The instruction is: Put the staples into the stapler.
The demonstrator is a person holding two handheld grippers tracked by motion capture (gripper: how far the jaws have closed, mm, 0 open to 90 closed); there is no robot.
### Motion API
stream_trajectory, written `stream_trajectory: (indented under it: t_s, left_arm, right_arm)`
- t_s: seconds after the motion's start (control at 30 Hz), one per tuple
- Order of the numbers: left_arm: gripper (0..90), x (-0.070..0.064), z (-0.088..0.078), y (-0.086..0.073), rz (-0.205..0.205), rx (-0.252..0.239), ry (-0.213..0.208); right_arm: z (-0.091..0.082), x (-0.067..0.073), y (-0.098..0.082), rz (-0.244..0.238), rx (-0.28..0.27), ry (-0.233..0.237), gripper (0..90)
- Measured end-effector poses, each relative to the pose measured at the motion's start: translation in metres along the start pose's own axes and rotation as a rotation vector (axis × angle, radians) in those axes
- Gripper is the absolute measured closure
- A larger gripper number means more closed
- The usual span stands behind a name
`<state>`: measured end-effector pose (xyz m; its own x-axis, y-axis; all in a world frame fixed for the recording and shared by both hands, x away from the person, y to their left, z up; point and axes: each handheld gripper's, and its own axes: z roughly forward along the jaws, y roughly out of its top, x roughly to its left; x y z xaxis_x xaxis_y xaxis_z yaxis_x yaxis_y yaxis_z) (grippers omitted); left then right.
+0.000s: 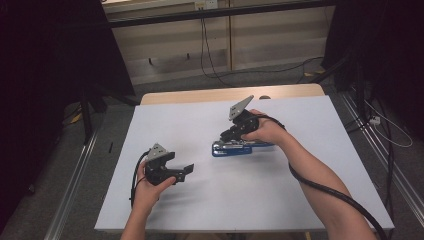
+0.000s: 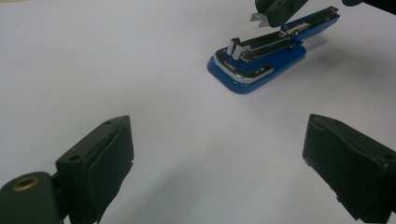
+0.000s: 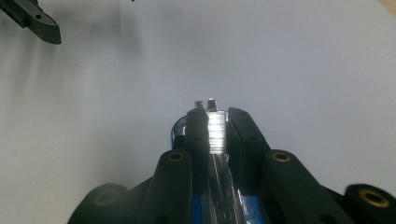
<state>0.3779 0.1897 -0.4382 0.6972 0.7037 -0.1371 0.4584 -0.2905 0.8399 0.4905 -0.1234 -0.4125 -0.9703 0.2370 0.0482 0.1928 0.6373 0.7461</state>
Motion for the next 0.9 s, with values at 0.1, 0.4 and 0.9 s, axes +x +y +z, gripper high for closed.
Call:
stream_trajectory:
  t_s: [0.1, 0.4, 0.9]
  left_arm:
    - [8.9, -0.0001, 0.0, 0.0, -0.004, -0.002, -0.003]
    - [8.7, 0.0006, 0.001, -0.0005, 0.003, 0.013, 0.007]
    - [8.7, -0.0011, 0.0027, -0.0011, -0.003, 0.013, -0.002]
  right_arm:
    - [0.001, -0.0008, 0.0005, 0.002, 0.003, -0.004, 79.2]
    - [0.0067, -0.002, 0.0009, -0.011, 0.022, 0.006, 79.3]
    - [0.0102, -0.0033, -0.0003, -0.009, 0.024, 0.012, 79.3]
